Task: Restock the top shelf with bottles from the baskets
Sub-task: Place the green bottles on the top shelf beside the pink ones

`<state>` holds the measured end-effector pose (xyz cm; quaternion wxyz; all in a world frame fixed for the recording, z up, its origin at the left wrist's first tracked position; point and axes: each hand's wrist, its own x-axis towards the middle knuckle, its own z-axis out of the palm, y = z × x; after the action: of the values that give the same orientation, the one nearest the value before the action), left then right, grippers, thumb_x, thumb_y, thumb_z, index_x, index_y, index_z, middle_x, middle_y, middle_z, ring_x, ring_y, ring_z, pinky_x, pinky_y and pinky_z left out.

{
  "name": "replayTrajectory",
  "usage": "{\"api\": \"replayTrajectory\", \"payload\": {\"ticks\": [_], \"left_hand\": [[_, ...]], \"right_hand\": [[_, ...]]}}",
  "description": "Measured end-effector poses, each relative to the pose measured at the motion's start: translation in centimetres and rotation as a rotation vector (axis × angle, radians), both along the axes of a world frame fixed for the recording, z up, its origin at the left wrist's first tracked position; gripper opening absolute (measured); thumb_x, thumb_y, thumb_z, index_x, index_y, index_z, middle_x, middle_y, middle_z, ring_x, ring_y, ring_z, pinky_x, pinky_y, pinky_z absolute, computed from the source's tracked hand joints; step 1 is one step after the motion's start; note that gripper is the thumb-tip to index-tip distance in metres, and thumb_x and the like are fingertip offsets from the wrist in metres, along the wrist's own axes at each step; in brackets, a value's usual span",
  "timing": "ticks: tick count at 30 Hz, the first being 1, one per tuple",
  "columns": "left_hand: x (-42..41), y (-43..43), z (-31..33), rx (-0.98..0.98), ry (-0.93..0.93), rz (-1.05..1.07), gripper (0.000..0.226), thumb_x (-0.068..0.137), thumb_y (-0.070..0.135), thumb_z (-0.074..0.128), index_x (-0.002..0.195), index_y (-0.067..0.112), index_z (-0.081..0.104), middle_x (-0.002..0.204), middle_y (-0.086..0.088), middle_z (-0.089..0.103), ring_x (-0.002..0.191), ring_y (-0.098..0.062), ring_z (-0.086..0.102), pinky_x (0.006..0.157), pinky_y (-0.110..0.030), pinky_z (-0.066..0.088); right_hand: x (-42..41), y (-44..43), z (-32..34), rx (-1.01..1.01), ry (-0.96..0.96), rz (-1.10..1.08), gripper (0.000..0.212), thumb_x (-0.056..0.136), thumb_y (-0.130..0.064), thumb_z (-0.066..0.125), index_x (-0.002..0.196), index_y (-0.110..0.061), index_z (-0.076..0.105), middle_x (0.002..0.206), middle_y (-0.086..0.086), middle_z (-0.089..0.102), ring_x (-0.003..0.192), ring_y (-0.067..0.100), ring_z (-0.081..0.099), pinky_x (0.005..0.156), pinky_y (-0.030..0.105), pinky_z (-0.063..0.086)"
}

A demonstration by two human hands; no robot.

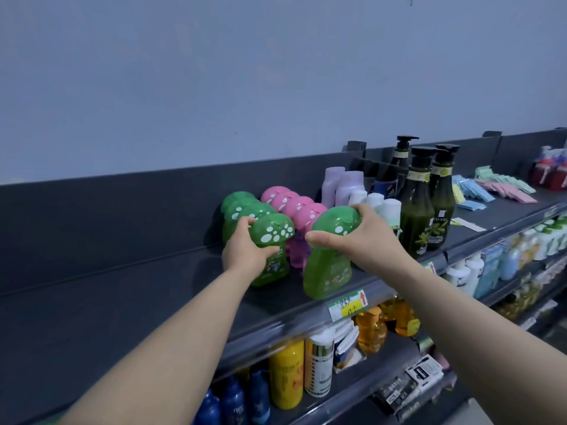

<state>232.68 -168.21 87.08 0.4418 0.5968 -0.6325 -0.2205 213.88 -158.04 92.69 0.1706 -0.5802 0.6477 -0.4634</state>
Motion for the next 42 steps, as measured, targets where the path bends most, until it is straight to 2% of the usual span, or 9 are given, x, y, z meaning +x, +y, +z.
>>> {"api": "replayTrajectory", "payload": {"ticks": [3, 8, 14, 17, 21, 25, 29, 33, 42], "left_hand": [[0.6, -1.4, -0.4, -0.033, -0.034, 0.006, 0.072, 0.063, 0.031, 0.088, 0.122, 0.027, 0.048, 0.124, 0.0, 0.053, 0.107, -0.022, 0.055, 0.085, -0.029, 0.041], [1.1, -2.3, -0.5, -0.088, -0.095, -0.031, 0.079, 0.062, 0.029, 0.088, 0.129, 0.022, 0.047, 0.125, -0.007, 0.047, 0.111, -0.025, 0.052, 0.09, -0.028, 0.04], [1.5, -2.0, -0.4, -0.089, -0.134, -0.052, 0.08, 0.063, 0.028, 0.088, 0.125, 0.012, 0.04, 0.13, -0.009, 0.047, 0.116, -0.024, 0.048, 0.089, -0.027, 0.037], [2.4, -1.7, -0.1, -0.066, -0.216, -0.078, 0.077, 0.068, 0.03, 0.085, 0.129, 0.015, 0.04, 0.131, -0.007, 0.048, 0.117, -0.024, 0.05, 0.093, -0.032, 0.041], [4.5, -0.7, 0.5, -0.083, -0.418, -0.074, 0.06, 0.081, 0.034, 0.072, 0.13, 0.02, 0.041, 0.126, -0.004, 0.052, 0.113, -0.023, 0.053, 0.088, -0.036, 0.046], [6.7, 0.8, 0.9, -0.151, -0.612, -0.083, 0.052, 0.088, 0.038, 0.061, 0.133, 0.021, 0.042, 0.125, -0.001, 0.053, 0.115, -0.022, 0.052, 0.088, -0.039, 0.047], [8.6, 1.9, 1.1, -0.181, -0.69, -0.073, 0.048, 0.088, 0.043, 0.057, 0.13, 0.024, 0.045, 0.122, 0.002, 0.055, 0.114, -0.02, 0.052, 0.087, -0.038, 0.049], [10.0, 2.7, 1.1, -0.193, -0.719, -0.077, 0.046, 0.091, 0.045, 0.053, 0.131, 0.025, 0.045, 0.124, 0.004, 0.054, 0.115, -0.018, 0.051, 0.087, -0.036, 0.048], [10.3, 3.4, 1.1, -0.183, -0.703, -0.111, 0.042, 0.09, 0.047, 0.052, 0.127, 0.027, 0.048, 0.118, 0.007, 0.055, 0.109, -0.016, 0.054, 0.083, -0.034, 0.048]], "right_hand": [[0.0, -0.5, 0.0, 0.014, 0.006, -0.018, 0.116, 0.027, -0.082, 0.076, 0.123, -0.024, 0.048, 0.102, -0.01, 0.065, 0.091, 0.011, 0.065, 0.083, 0.038, 0.057], [0.1, -0.9, -0.2, 0.023, 0.001, -0.037, 0.108, 0.027, -0.08, 0.077, 0.117, -0.025, 0.05, 0.099, -0.01, 0.065, 0.09, 0.011, 0.065, 0.082, 0.04, 0.057], [1.0, -0.7, -0.5, 0.041, 0.006, -0.031, 0.109, 0.03, -0.079, 0.078, 0.12, -0.024, 0.048, 0.099, -0.009, 0.065, 0.089, 0.012, 0.065, 0.082, 0.041, 0.057], [2.2, -0.4, -0.5, 0.042, 0.024, -0.032, 0.102, 0.035, -0.076, 0.08, 0.117, -0.025, 0.046, 0.099, -0.012, 0.063, 0.09, 0.01, 0.064, 0.083, 0.04, 0.056], [4.9, -0.6, -0.9, 0.057, 0.038, -0.053, 0.107, 0.038, -0.074, 0.081, 0.125, -0.025, 0.039, 0.105, -0.011, 0.059, 0.098, 0.013, 0.061, 0.087, 0.037, 0.053], [7.8, -1.9, -2.1, 0.086, 0.101, -0.095, 0.101, 0.039, -0.077, 0.077, 0.115, -0.022, 0.039, 0.105, -0.006, 0.062, 0.096, 0.02, 0.062, 0.083, 0.041, 0.054], [9.7, -3.4, -3.1, 0.137, 0.117, -0.144, 0.097, 0.047, -0.074, 0.077, 0.114, -0.018, 0.036, 0.105, 0.0, 0.062, 0.098, 0.026, 0.063, 0.079, 0.039, 0.052], [10.2, -4.9, -3.6, 0.143, 0.055, -0.193, 0.099, 0.052, -0.073, 0.077, 0.121, -0.016, 0.035, 0.109, 0.003, 0.062, 0.1, 0.029, 0.062, 0.076, 0.037, 0.049], [10.5, -5.7, -4.1, 0.133, -0.057, -0.165, 0.102, 0.058, -0.066, 0.078, 0.133, -0.015, 0.031, 0.122, 0.006, 0.058, 0.112, 0.03, 0.058, 0.089, 0.041, 0.051]]}}
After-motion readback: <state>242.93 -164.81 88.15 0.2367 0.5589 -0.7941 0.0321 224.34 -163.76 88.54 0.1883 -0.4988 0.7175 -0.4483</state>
